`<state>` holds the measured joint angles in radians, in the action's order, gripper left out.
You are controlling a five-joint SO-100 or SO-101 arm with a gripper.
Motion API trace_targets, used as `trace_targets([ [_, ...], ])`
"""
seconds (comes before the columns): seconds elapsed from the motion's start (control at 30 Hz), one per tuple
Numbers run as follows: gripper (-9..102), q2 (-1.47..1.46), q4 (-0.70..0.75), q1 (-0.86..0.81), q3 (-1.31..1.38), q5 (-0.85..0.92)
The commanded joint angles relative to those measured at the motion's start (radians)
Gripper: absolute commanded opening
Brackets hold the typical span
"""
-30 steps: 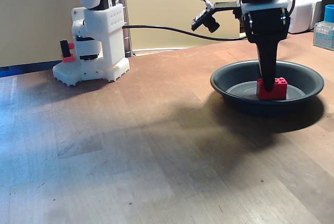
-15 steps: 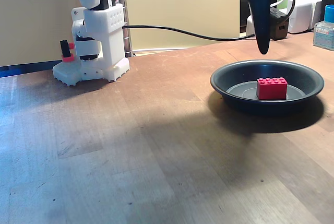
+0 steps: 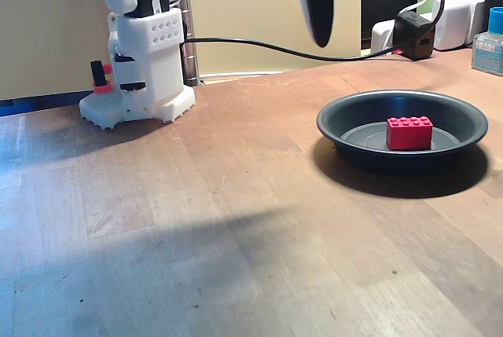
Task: Grasp a lego block and put it in the bin.
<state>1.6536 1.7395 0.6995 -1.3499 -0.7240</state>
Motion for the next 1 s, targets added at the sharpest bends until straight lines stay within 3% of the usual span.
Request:
trace_targets([
  [0.0, 0, 0.110, -0.008, -0.092, -0.095, 0.146],
  [0.23, 0, 0.279, -0.046, -0.347, -0.316, 0.518],
  [0.37, 0, 0.354, -0.146, -0.437, -0.486, 0.626],
  [0.73, 0, 0.578, -0.454, -0.483, -0.939, 0.652],
  [0.97, 0, 0.686, -0.515, -0.499, -1.101, 0.653],
])
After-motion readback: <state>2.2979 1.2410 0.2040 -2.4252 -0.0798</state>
